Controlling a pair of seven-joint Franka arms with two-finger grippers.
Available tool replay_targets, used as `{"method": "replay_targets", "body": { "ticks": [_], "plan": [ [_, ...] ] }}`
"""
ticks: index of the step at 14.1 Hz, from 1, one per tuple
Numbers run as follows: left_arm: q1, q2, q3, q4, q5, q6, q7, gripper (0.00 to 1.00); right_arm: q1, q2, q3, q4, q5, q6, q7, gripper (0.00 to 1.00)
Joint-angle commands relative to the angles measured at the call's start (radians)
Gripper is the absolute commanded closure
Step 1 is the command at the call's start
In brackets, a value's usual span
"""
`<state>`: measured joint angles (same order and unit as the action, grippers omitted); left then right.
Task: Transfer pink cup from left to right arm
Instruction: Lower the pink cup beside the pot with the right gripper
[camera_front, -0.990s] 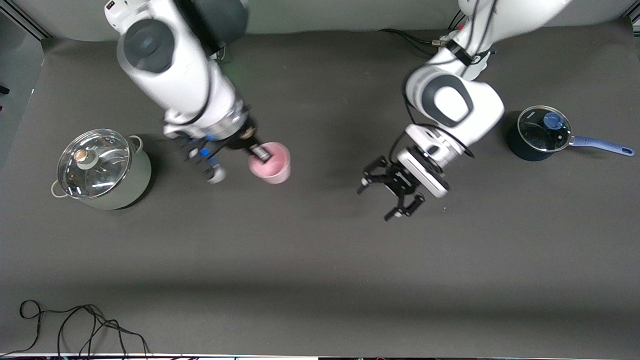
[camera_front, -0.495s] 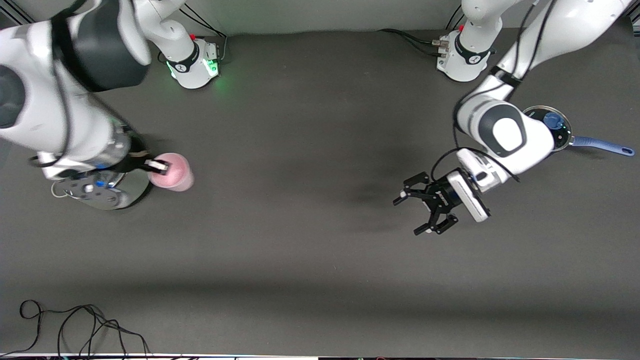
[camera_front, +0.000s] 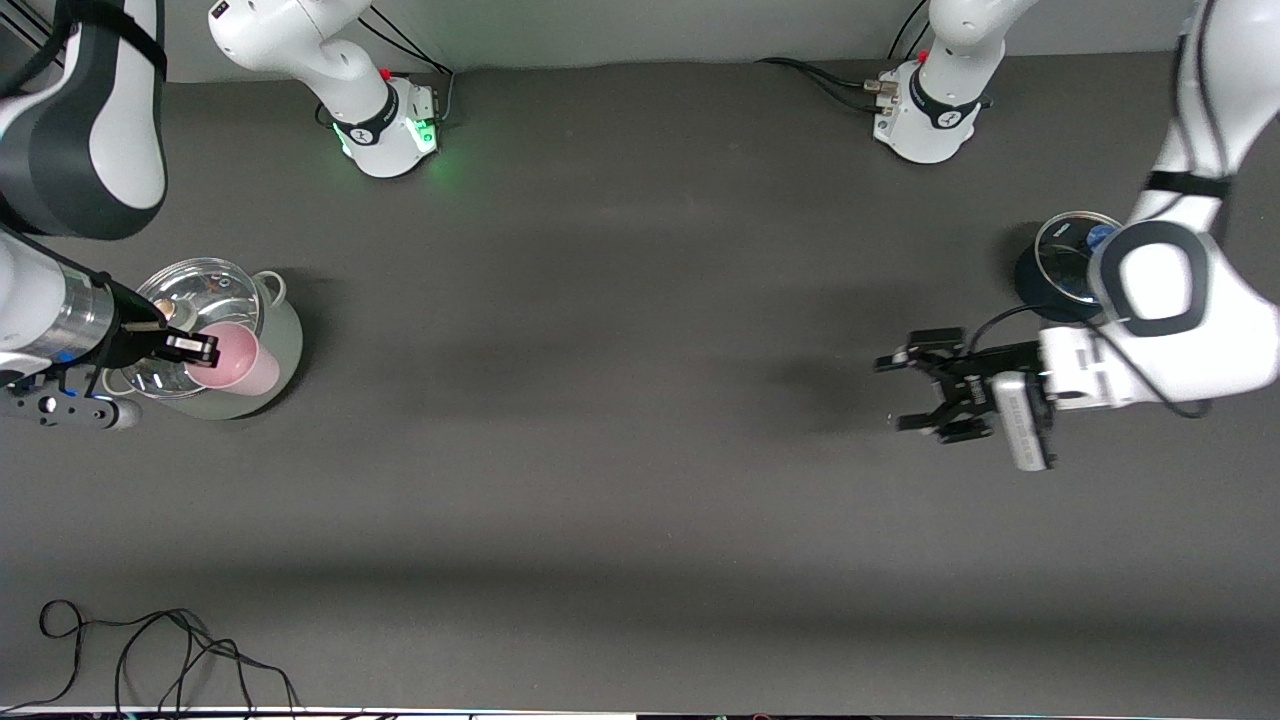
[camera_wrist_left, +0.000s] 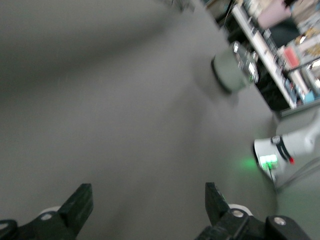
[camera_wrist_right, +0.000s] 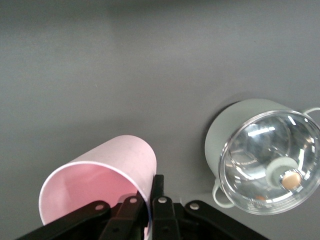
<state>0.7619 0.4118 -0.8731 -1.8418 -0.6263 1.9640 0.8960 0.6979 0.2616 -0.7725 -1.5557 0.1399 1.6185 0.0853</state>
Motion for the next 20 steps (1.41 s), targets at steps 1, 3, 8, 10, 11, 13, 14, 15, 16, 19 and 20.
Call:
{"method": "replay_targets", "body": {
  "ticks": [1, 3, 8, 10, 11, 13, 14, 15, 16, 19, 20],
  "plan": [
    [0.004, -0.103, 0.003, 0.071, 0.233, -0.190, -0.228, 0.00, 0.026, -0.082, -0.002, -0.195, -0.016, 0.162, -0.015, 1.00],
    [-0.012, -0.105, 0.000, 0.157, 0.398, -0.324, -0.352, 0.00, 0.028, -0.093, -0.002, -0.306, -0.014, 0.291, -0.015, 1.00],
    [-0.010, -0.139, -0.023, 0.266, 0.682, -0.456, -0.454, 0.00, 0.037, -0.087, 0.001, -0.625, -0.013, 0.737, -0.015, 1.00],
    [-0.009, -0.165, -0.017, 0.269, 0.720, -0.465, -0.566, 0.00, 0.052, -0.059, 0.005, -0.697, -0.002, 0.872, -0.012, 1.00],
    [-0.007, -0.165, -0.014, 0.271, 0.747, -0.480, -0.642, 0.00, 0.051, -0.055, 0.007, -0.698, 0.001, 0.874, -0.010, 1.00],
    [-0.001, -0.183, -0.017, 0.271, 0.773, -0.505, -0.713, 0.00, 0.046, -0.048, 0.007, -0.696, 0.087, 0.857, -0.019, 1.00],
    [0.000, -0.211, -0.012, 0.263, 0.789, -0.495, -0.721, 0.00, 0.051, -0.026, 0.010, -0.698, 0.127, 0.853, -0.051, 1.00],
    [0.002, -0.240, -0.009, 0.259, 0.795, -0.493, -0.745, 0.00, 0.060, -0.009, 0.013, -0.696, 0.153, 0.854, -0.071, 1.00],
    [0.005, -0.252, -0.009, 0.253, 0.795, -0.485, -0.814, 0.00, 0.063, 0.005, 0.013, -0.695, 0.168, 0.854, -0.073, 1.00],
    [0.007, -0.272, -0.007, 0.230, 0.795, -0.442, -0.916, 0.00, 0.063, 0.042, 0.013, -0.693, 0.240, 0.854, -0.097, 1.00],
    [0.013, -0.306, -0.007, 0.193, 0.793, -0.410, -0.927, 0.00, 0.063, 0.051, 0.015, -0.693, 0.266, 0.854, -0.101, 1.00]
  ]
}}
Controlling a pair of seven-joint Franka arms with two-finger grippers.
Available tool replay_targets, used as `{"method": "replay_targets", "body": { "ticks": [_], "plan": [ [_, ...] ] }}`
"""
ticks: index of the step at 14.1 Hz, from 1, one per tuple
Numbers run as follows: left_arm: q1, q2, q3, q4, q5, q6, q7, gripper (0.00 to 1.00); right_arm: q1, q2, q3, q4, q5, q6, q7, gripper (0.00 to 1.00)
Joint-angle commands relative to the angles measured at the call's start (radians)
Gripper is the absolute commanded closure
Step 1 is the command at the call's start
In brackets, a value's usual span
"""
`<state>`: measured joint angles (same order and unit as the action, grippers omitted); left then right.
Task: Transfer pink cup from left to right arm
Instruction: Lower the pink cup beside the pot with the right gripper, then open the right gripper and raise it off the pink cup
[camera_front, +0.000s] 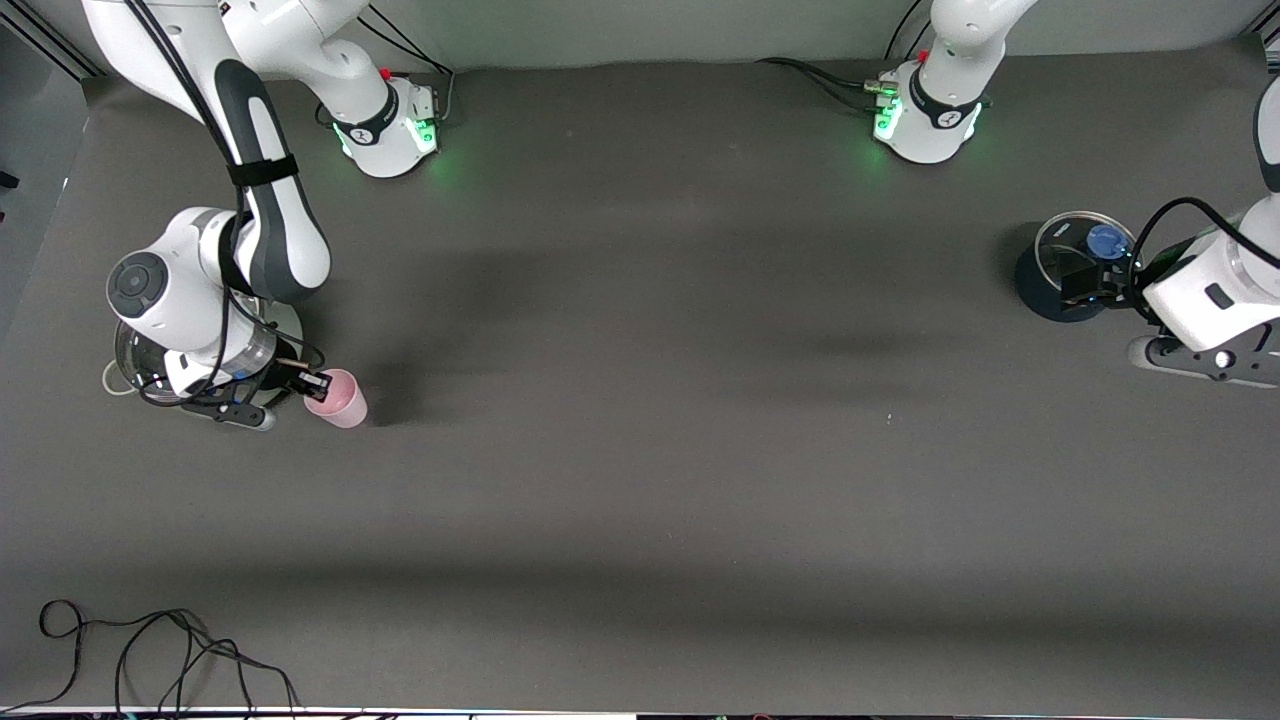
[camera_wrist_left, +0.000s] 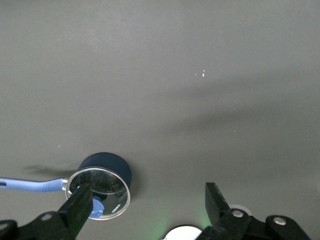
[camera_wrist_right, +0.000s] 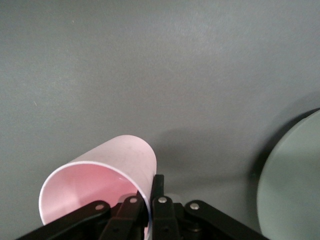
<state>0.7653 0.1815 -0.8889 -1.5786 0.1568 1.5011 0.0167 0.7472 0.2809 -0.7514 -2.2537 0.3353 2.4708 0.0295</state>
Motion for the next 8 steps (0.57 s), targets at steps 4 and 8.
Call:
{"method": "replay_targets", "body": {
  "ticks": [4, 8],
  "plan": [
    [0.051, -0.145, 0.008, -0.146, -0.028, 0.119, -0.044, 0.00, 0.014, 0.024, -0.006, 0.011, 0.077, 0.000, -0.062, 0.38],
    [0.039, -0.140, 0.028, -0.123, -0.063, 0.105, -0.030, 0.00, 0.012, 0.007, -0.009, 0.025, 0.077, -0.003, -0.066, 0.29]
  ]
}}
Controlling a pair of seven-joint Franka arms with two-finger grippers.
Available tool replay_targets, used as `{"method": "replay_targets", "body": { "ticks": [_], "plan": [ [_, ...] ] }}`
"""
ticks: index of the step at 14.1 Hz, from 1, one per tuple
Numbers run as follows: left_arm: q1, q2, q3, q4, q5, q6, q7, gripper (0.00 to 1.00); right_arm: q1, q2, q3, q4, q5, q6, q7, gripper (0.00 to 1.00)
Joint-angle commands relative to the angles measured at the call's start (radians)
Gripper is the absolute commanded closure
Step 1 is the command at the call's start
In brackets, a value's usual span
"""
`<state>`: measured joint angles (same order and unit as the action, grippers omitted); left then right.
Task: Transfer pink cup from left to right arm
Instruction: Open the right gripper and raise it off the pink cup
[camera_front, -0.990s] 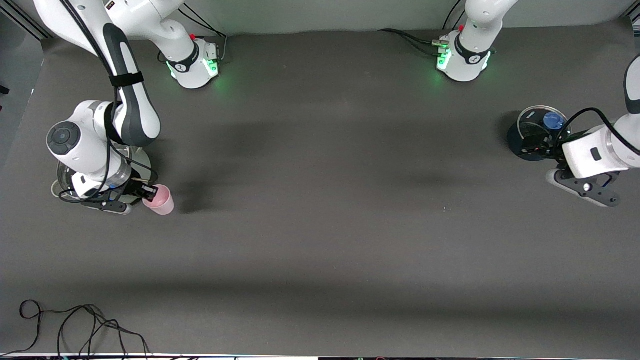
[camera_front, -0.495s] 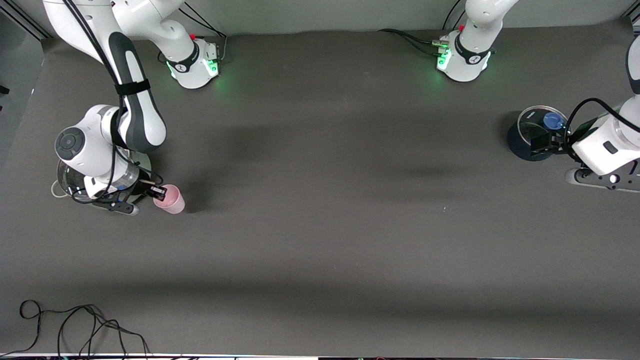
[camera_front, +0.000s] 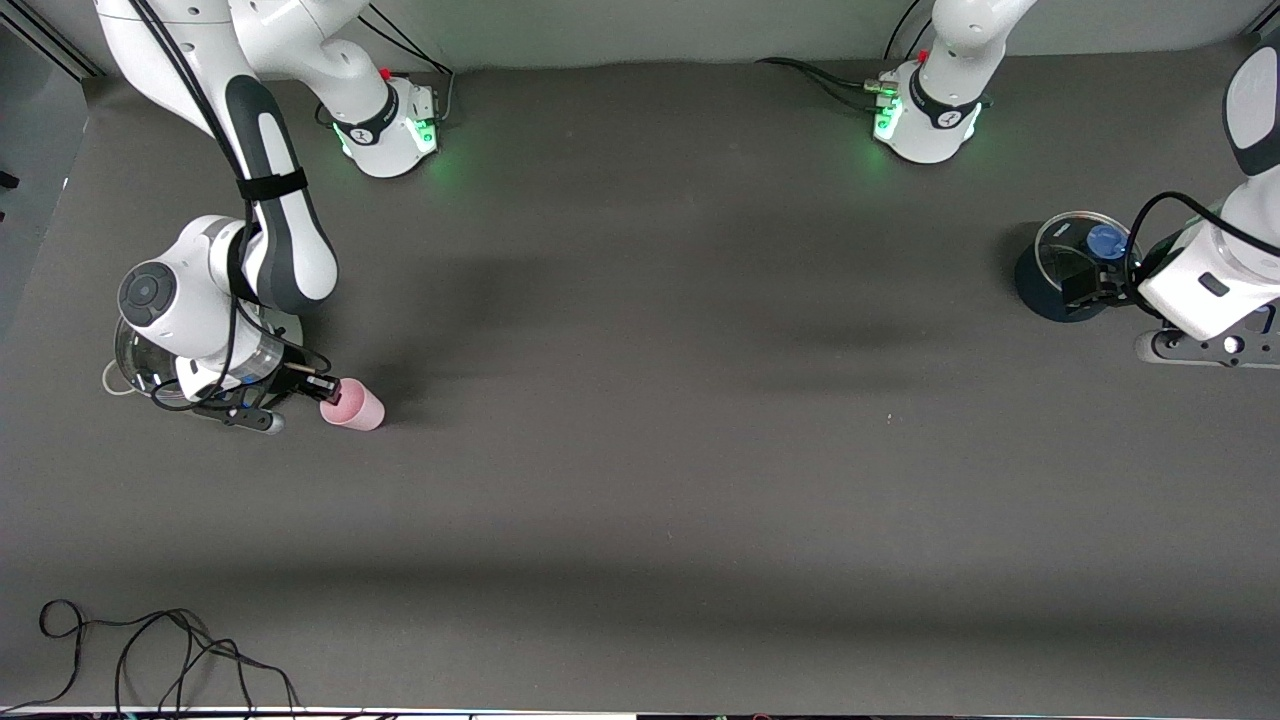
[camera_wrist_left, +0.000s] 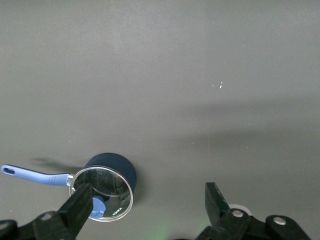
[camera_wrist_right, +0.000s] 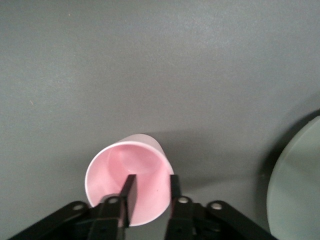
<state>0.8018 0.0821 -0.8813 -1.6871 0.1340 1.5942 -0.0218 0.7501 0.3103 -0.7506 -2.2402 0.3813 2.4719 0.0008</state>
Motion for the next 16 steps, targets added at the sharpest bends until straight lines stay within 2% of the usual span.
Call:
{"method": "replay_targets", "body": {
  "ticks": [1, 2, 4, 6, 7, 8, 9, 11, 16],
  "plan": [
    [-0.034, -0.041, 0.065, -0.002, -0.057, 0.012, 0.010, 0.00, 0.009, -0.033, -0.013, 0.025, 0.031, -0.025, -0.038, 0.28],
    [-0.127, -0.041, 0.156, 0.007, -0.072, 0.012, 0.011, 0.00, 0.011, -0.048, -0.019, 0.052, 0.031, -0.074, -0.036, 0.23],
    [-0.360, -0.041, 0.400, 0.010, -0.099, 0.022, 0.014, 0.00, 0.011, -0.098, -0.036, 0.112, 0.025, -0.160, -0.025, 0.00],
    [-0.609, -0.045, 0.653, 0.012, -0.112, 0.026, 0.029, 0.00, 0.014, -0.112, -0.064, 0.213, -0.027, -0.305, -0.022, 0.00],
    [-0.722, -0.047, 0.765, 0.012, -0.113, 0.029, 0.034, 0.00, 0.015, -0.112, -0.070, 0.281, -0.095, -0.394, -0.009, 0.00],
    [-0.807, -0.047, 0.845, 0.014, -0.125, 0.032, 0.034, 0.00, 0.014, -0.120, -0.070, 0.348, -0.157, -0.469, 0.025, 0.00],
    [-0.835, -0.047, 0.875, 0.021, -0.137, 0.032, 0.034, 0.00, 0.014, -0.131, -0.069, 0.410, -0.191, -0.552, 0.050, 0.00],
    [-0.837, -0.047, 0.874, 0.033, -0.140, 0.030, 0.034, 0.00, 0.014, -0.139, -0.073, 0.532, -0.203, -0.716, 0.065, 0.00],
    [-0.834, -0.045, 0.874, 0.038, -0.143, 0.020, 0.112, 0.00, 0.014, -0.140, -0.173, 0.787, -0.213, -1.039, 0.071, 0.00]
  ]
}}
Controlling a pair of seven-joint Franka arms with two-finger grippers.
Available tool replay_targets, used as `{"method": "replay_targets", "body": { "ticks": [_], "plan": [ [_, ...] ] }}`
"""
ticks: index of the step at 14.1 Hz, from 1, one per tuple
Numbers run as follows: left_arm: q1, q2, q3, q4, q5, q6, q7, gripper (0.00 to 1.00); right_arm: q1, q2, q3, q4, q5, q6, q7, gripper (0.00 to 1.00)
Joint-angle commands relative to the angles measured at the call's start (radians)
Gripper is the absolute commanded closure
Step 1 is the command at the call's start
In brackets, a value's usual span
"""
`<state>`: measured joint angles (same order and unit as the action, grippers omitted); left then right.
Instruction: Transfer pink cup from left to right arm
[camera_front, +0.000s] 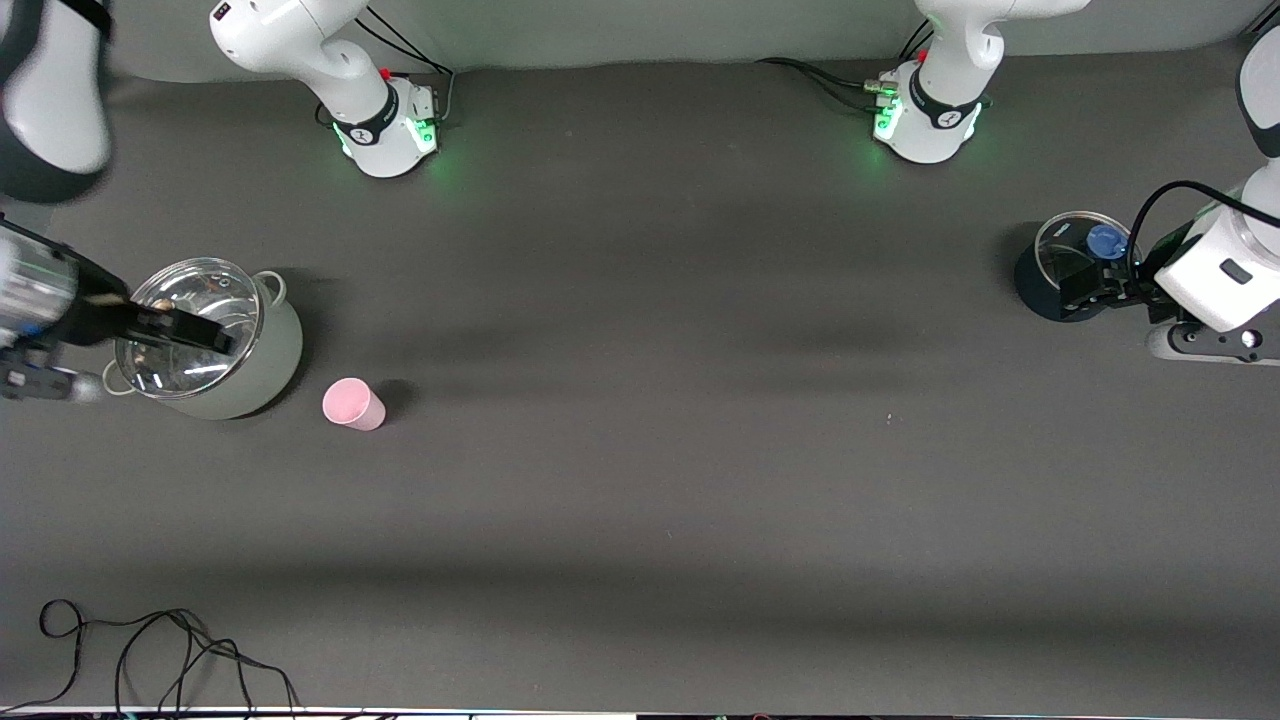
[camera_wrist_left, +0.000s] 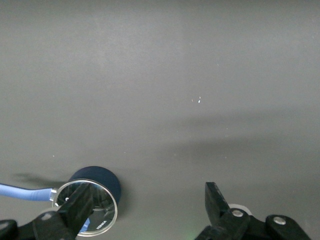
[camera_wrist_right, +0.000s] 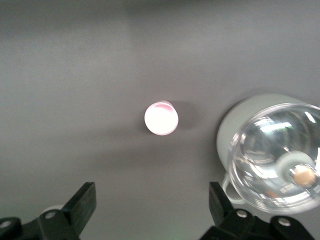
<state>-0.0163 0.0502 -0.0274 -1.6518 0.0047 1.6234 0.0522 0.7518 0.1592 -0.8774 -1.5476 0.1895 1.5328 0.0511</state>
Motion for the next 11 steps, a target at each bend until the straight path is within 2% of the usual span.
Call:
{"method": "replay_targets", "body": {
  "ticks": [1, 7, 11],
  "plan": [
    [-0.017, -0.012, 0.020, 0.006, -0.014, -0.011, 0.029, 0.00, 0.012, 0.011, -0.066, 0.124, -0.021, -0.141, 0.019, 0.00],
    [-0.020, -0.004, 0.017, 0.004, -0.017, 0.033, -0.049, 0.00, 0.012, 0.019, -0.077, 0.129, -0.021, -0.145, 0.021, 0.00],
    [-0.016, -0.006, 0.018, -0.002, -0.012, 0.038, 0.000, 0.00, 0.008, 0.017, -0.083, 0.127, -0.021, -0.145, 0.010, 0.00]
  ]
}}
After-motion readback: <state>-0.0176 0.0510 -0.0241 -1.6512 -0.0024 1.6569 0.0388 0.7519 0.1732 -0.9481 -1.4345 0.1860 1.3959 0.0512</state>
